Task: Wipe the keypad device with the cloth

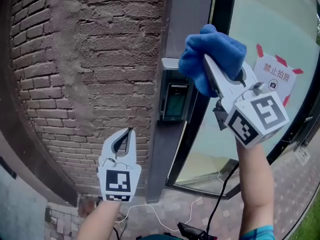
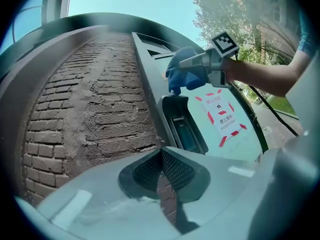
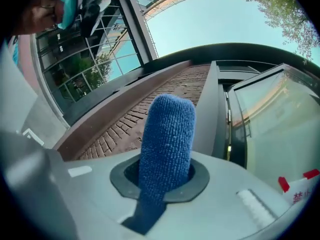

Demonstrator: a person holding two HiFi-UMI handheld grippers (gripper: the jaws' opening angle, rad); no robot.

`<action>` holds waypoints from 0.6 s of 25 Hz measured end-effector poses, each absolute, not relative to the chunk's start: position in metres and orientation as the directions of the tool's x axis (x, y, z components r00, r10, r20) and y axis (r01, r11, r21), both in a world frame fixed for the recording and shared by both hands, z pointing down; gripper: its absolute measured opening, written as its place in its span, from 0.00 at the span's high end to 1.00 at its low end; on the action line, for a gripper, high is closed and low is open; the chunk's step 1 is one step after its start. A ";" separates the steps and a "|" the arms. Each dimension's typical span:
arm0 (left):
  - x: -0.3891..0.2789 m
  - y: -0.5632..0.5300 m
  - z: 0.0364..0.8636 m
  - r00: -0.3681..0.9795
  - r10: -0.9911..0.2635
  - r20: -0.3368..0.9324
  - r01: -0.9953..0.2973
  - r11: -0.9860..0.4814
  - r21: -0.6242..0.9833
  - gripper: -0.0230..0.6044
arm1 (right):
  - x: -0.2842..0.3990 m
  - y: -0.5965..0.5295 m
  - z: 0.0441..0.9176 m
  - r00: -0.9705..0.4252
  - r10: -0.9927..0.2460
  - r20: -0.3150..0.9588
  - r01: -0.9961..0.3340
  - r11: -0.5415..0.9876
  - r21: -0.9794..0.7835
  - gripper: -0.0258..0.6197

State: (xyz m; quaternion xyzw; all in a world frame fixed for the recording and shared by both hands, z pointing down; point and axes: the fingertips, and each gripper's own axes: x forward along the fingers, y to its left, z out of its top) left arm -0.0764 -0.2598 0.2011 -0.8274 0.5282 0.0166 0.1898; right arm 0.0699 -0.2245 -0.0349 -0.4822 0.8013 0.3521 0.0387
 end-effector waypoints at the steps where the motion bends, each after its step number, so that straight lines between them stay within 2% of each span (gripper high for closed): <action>1: -0.077 -0.260 0.197 0.434 -0.871 -0.231 -0.883 -0.360 -0.302 0.98 | 0.062 -0.233 -0.041 -0.547 -0.745 -0.382 -0.788 0.304 0.535 0.89; 9: -0.073 -0.255 0.176 0.391 -0.877 -0.280 -0.900 -0.301 -0.315 0.98 | 0.016 -0.309 -0.022 -0.573 -0.811 -0.113 -0.648 0.364 0.669 0.89; 15: -0.055 -0.266 0.187 0.400 -0.878 -0.263 -0.900 -0.322 -0.294 0.98 | 0.051 -0.330 -0.014 -0.501 -0.863 -0.067 -0.644 0.320 0.694 0.89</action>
